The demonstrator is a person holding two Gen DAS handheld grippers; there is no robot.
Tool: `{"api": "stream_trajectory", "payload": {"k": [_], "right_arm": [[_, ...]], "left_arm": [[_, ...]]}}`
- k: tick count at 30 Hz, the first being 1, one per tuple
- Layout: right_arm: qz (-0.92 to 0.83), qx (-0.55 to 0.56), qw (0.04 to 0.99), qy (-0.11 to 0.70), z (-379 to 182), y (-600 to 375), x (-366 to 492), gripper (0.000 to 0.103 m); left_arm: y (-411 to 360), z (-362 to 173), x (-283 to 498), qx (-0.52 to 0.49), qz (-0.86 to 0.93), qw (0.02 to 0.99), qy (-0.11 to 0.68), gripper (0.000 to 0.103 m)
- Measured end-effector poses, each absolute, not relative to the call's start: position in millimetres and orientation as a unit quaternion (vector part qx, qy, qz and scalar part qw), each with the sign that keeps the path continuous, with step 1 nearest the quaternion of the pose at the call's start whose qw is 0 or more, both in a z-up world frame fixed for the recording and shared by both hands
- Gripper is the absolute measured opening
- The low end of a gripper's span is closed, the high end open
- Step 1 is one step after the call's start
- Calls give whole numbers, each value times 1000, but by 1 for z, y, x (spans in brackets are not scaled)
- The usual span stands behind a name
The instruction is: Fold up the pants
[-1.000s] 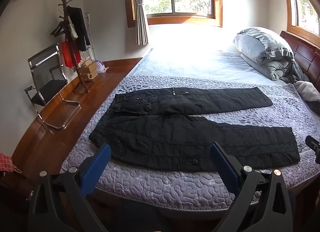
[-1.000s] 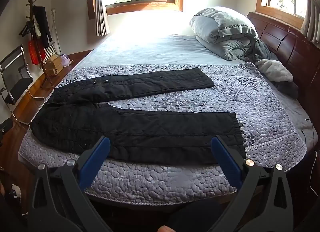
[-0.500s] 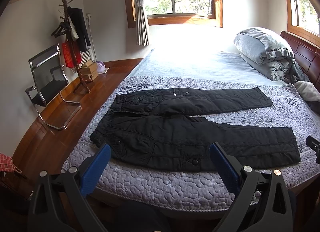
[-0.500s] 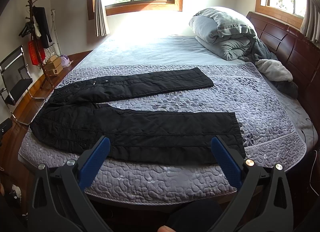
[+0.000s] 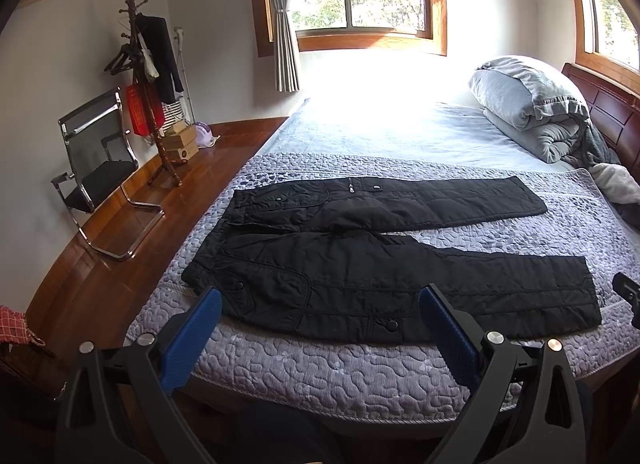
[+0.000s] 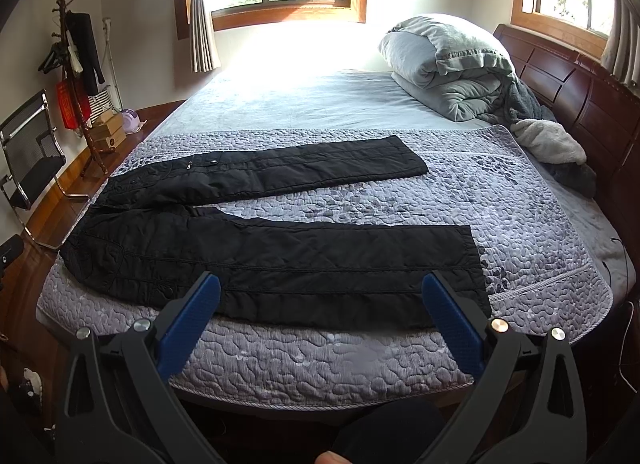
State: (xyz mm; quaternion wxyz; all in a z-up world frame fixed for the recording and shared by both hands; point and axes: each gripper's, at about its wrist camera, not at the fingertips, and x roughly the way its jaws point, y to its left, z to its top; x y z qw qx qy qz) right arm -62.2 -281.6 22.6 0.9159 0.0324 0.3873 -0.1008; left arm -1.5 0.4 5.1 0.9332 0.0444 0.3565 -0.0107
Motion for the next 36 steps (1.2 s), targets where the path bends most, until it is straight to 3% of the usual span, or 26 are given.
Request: {"api": "stream_trajectory", "payload": {"k": [22,25,29,36], "right_arm": [[-109,26,915,387,22,-287,-67,101],[-85,54,913,395,9,-307,-60,101],[-58,170,879,442,-39,-376,-39,101],[-108,248,833,482,-127,-477,-20,101]], "left_arm": [[6,0,0,71,-12,930,361,100],[37,-27,21,26,-52,914,402,100],[105,-92,71,-68,-117,849,510,100],[219,-152,148,-126,-82,849,506,100]]}}
